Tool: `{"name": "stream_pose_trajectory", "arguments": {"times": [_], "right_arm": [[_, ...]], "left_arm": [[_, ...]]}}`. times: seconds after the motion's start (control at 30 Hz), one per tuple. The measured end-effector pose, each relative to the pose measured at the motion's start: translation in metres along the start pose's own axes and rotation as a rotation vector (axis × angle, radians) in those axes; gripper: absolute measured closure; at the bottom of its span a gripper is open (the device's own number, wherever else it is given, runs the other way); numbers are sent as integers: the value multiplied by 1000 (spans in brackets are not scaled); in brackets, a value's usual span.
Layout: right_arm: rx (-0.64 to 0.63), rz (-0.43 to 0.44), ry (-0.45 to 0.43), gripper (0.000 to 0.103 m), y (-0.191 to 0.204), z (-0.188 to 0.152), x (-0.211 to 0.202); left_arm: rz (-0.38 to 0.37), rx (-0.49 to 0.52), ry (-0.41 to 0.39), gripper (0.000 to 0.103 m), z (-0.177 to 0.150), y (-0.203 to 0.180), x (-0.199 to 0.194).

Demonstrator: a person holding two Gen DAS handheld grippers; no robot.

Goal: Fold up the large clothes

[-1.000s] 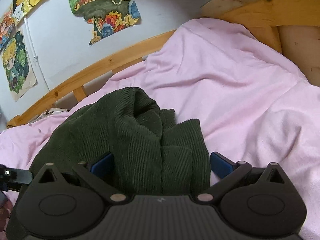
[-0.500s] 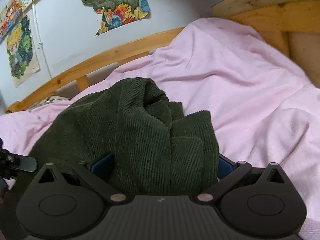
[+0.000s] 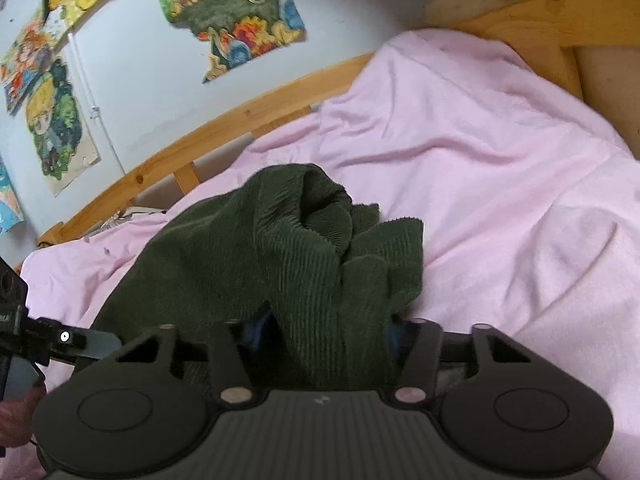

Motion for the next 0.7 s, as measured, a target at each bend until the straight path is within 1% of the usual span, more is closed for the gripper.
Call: {"name": "stream_pose_trajectory", "arguments": {"times": [0.03, 0.13, 0.2, 0.37, 0.47, 0.53, 0.63, 0.7], "right_arm": [[-16, 5, -17, 56, 2, -1, -3], [-24, 30, -73, 62, 9, -2, -15], [-54, 36, -107, 63, 20, 0, -24], [-106, 64, -177, 63, 53, 12, -40], [-84, 116, -192, 63, 76, 28, -30], [-91, 148, -188, 63, 97, 37, -13], [-103, 180, -186, 63, 124, 48, 12], [-78, 205, -202, 63, 131, 59, 27]], "left_arm": [[5, -2, -8, 6, 0, -1, -2], [31, 19, -35, 12, -2, -8, -8], [46, 46, -41, 14, -2, -14, -14], [24, 98, -68, 18, -4, -22, -39], [24, 107, -99, 22, -6, -20, -57], [42, 109, -116, 27, -3, -18, -70], [85, 51, -135, 27, 12, 0, -86], [111, -40, -137, 27, 23, 21, -91]]}}
Point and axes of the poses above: each gripper's, at about its wrist camera, not at the fingertips, and x roughly the way its jaws point, y to its left, z to its top, the point moved 5 cm from there along x, roughly the way its jaws point, and after that the axes turned 2 degrees about y, right-handed, at the moved point
